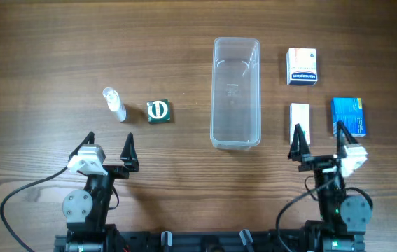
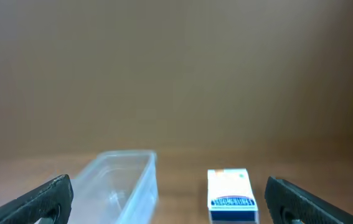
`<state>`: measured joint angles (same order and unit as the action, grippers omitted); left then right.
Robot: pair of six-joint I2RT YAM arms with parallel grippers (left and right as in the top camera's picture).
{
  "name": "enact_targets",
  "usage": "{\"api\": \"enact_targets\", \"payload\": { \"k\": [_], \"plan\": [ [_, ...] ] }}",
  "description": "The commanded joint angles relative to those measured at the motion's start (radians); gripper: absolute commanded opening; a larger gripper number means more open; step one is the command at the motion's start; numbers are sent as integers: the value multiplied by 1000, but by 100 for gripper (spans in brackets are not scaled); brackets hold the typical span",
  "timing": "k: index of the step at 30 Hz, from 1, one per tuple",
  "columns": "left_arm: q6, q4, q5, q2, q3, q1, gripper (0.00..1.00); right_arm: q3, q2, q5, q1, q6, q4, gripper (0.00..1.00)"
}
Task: Pack container
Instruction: 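Open the right gripper and raise it toward the Hansaplast box, then grasp the white Hansaplast box with the right gripper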
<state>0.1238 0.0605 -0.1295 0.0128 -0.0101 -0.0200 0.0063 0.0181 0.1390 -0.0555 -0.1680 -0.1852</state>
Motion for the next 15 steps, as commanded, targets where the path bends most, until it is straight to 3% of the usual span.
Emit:
{"api": "enact_targets", "payload": {
  "k": [1, 4, 8, 12, 15],
  "plan": [
    [-15, 4, -4, -5, 5, -7, 100, -1, -4, 12, 2, -84, -101, 100],
    [-15, 4, -4, -5, 5, -7, 100, -1, -4, 55, 2, -193, -212, 100],
    [-15, 4, -4, -5, 5, -7, 100, 11, -4, 122, 2, -193, -358, 100],
    [-15, 4, -4, -5, 5, -7, 100, 138, 67, 119, 2, -8, -362, 100],
    [-15, 4, -4, -5, 5, -7, 100, 324, 249, 126, 2, 87, -264, 100]
  ]
}}
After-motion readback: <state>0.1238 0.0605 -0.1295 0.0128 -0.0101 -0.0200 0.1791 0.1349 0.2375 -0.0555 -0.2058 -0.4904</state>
